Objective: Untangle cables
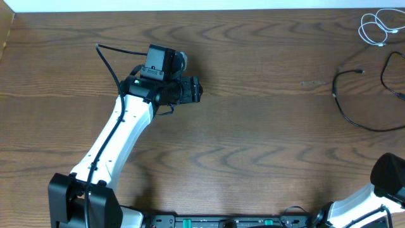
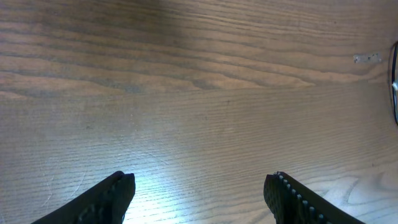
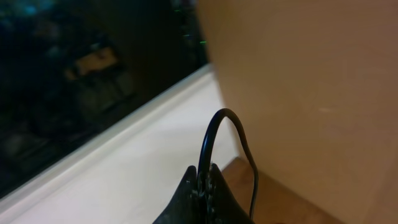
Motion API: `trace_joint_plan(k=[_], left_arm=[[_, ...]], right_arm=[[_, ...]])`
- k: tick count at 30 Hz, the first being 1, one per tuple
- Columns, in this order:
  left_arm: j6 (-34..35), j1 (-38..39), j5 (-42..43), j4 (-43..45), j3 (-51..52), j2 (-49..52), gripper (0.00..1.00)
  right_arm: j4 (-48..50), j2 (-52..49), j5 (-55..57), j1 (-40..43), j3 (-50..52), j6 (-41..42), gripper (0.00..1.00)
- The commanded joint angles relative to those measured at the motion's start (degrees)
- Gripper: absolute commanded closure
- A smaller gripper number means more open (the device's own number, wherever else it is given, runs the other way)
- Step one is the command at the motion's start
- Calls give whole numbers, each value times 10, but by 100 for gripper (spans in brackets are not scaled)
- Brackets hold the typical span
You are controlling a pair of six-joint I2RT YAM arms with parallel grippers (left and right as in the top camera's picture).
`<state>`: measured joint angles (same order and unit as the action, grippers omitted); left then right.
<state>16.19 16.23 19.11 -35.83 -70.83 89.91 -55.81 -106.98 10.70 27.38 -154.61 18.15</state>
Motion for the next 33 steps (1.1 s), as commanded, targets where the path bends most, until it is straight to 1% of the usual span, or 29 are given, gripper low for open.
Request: trace_joint_plan(k=[1, 8, 9, 10, 11, 12, 13, 14, 15, 17, 19, 23, 27, 31, 32, 33], left_arm=[[-12, -1, -8, -2, -7, 3, 28], [-12, -1, -8, -2, -7, 3, 28], [-12, -1, -8, -2, -7, 3, 28], [-12, -1, -8, -2, -7, 3, 28], [-12, -1, -8, -2, -7, 3, 28], [-12, -1, -8, -2, -7, 3, 28], [-12, -1, -8, -2, -7, 3, 28], [-12, -1, -8, -2, -7, 3, 28], [-12, -1, -8, -2, -7, 3, 28], [-12, -1, -8, -2, -7, 3, 28], [-12, -1, -8, -2, -7, 3, 28], [-12, -1, -8, -2, -7, 3, 28], [-12, -1, -8, -2, -7, 3, 28], [-12, -1, -16, -2, -7, 3, 28], [-12, -1, -28, -2, -7, 3, 28], [-12, -1, -37, -2, -7, 3, 28]], right_arm=[[1, -2, 46, 18, 26, -10, 99], [27, -3, 59, 34, 93, -6, 99], [28, -3, 64, 34, 101, -6, 94], [28, -3, 66, 34, 104, -6, 82], [28, -3, 66, 34, 108, -6, 66], [27, -3, 66, 34, 110, -6, 44], [27, -3, 66, 34, 110, -6, 30], [27, -3, 65, 34, 110, -6, 20], [26, -2, 65, 33, 110, -3, 14], [25, 0, 53, 33, 110, 1, 6], [18, 6, 22, 32, 110, 1, 1], [-12, 20, -78, 30, 110, 0, 1], [-69, 37, -203, 26, 110, -2, 1], [-134, 53, -336, 12, 110, -33, 1], [-169, 59, -378, 3, 110, -45, 1], [-190, 62, -397, -2, 110, -52, 1]])
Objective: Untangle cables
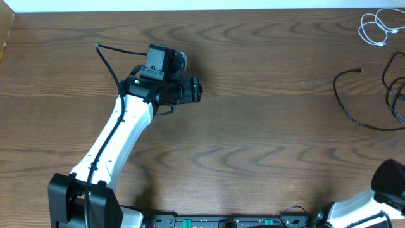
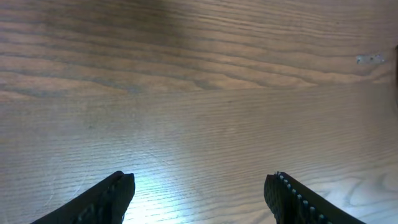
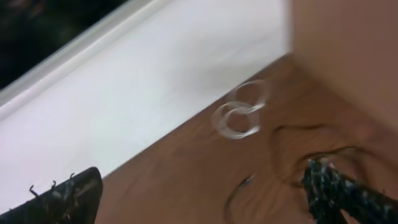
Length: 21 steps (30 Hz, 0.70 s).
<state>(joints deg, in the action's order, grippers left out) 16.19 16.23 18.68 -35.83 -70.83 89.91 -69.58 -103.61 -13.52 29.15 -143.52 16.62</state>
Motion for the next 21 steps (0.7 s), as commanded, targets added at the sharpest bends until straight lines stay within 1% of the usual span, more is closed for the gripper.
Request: trace_joint_plan(k=[1, 3, 7, 10, 13, 18, 21], left_arm=[[-12, -1, -39, -3, -7, 3, 28], [-12, -1, -40, -7, -7, 3, 4], [-11, -1, -40, -19, -7, 3, 3], [-12, -1, -40, -19, -7, 3, 2], [-12, -1, -40, -19, -7, 3, 2], [-12, -1, -40, -19, -7, 3, 2], [-12, -1, -40, -19, -7, 3, 2]], right_arm=[[-79, 30, -167, -26, 0, -47, 1], [-130, 33, -170, -43, 0, -69, 1], [-233, 35, -138, -96, 0, -143, 2], [-277, 36, -68, -134, 0, -146, 1], [-277, 43, -32, -181, 4, -143, 1], [-277, 68, 53, -259, 10, -113, 1], [-277, 92, 49, -310, 23, -101, 1]])
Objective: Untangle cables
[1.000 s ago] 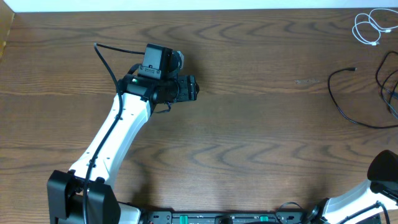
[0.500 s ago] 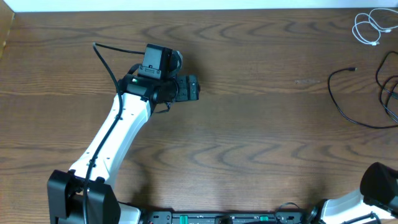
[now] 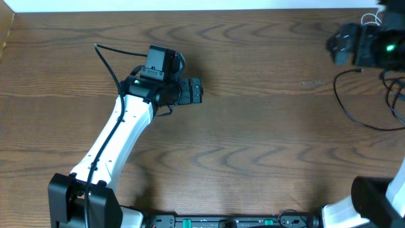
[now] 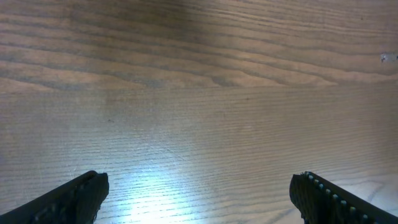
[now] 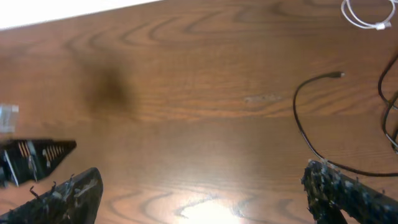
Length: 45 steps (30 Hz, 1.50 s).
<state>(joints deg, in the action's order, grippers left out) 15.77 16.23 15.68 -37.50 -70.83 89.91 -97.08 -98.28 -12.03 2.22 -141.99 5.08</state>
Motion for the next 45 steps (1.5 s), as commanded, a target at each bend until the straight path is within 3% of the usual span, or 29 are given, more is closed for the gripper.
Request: trace_joint_plan(k=[1, 7, 18, 25, 29, 36, 45], left_arm=[[-7, -1, -10, -2, -7, 3, 2], [-7, -1, -10, -2, -7, 3, 2], [-7, -1, -10, -2, -7, 3, 1], [-7, -1, -10, -2, -7, 3, 1], [-7, -1, -10, -2, -7, 3, 1], [-7, -1, -10, -2, -7, 3, 2], [-7, -1, -10, -2, -7, 3, 1]], right_arm=[[-2, 55, 8, -74, 15, 17, 1], [-2, 75, -20, -130, 15, 17, 1], [-2, 79, -14, -134, 15, -31, 1], [5, 104, 65, -136, 55, -30, 1], [93, 173, 97, -133, 174, -31, 1], [353, 370, 104, -72, 516, -53, 1], [616, 645, 88, 1, 921, -56, 1]])
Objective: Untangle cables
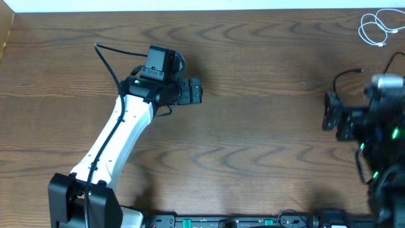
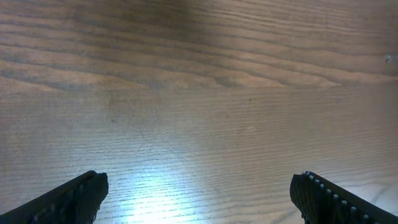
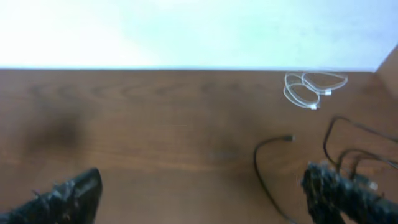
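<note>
A black cable point(image 1: 338, 84) lies at the table's right side, its plug end point(image 1: 361, 71) pointing right; more black loops point(image 1: 391, 63) run off the right edge. In the right wrist view the black cable point(image 3: 256, 163) curves ahead of the right finger point(image 3: 329, 186), beside tangled loops point(image 3: 348, 146). A white coiled cable point(image 1: 374, 28) point(image 3: 311, 87) rests apart in the far right corner. My right gripper point(image 1: 329, 117) point(image 3: 199, 186) hovers open just left of the black cable, holding nothing. My left gripper point(image 1: 197, 90) point(image 2: 199, 190) stands wide open over bare wood, far left of the cables.
The wooden table point(image 1: 253, 158) ends in a white wall strip point(image 1: 190, 5) at the back. The left arm's own black lead point(image 1: 107, 60) arcs beside its wrist. An equipment rail point(image 1: 221, 221) runs along the front edge.
My right gripper has moved from the table's far right corner, near the white coil, to the middle right beside the black cable, still open. The left arm has not moved.
My right gripper was first shut on a loop of black cable, outside the overhead view. Then it was open and the cable lay on the table in a new shape. Later the left jaws stood wider and the right arm hung over the far corner; now it is mid-right.
</note>
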Motion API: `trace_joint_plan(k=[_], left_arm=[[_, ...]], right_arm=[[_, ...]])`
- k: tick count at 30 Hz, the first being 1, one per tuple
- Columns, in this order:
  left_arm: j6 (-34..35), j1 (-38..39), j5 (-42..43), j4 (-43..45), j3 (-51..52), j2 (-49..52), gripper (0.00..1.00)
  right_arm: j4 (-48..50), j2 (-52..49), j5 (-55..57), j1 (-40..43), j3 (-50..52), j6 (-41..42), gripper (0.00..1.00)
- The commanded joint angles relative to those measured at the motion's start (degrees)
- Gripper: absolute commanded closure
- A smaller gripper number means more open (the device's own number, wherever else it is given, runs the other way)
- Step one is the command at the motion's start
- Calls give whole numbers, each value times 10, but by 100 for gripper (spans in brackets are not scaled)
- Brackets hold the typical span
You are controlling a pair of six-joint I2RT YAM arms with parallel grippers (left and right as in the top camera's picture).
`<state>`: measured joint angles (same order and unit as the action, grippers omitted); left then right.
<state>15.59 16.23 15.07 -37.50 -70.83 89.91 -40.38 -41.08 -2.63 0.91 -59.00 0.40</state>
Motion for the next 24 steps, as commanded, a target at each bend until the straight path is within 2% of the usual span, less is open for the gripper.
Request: trace_joint_plan(k=[1, 10, 17, 24], left_arm=[[-6, -1, -4, -2, -7, 3, 1], [-5, -1, -4, -2, -7, 3, 1], [-5, -1, -4, -2, -7, 3, 1], [-5, -1, -4, -2, -7, 3, 1]], right_arm=[[75, 100, -7, 14, 123, -9, 1], [270, 306, -27, 11, 363, -9, 1], [388, 378, -31, -20, 494, -9, 1], [445, 408, -18, -32, 572, -1, 1]])
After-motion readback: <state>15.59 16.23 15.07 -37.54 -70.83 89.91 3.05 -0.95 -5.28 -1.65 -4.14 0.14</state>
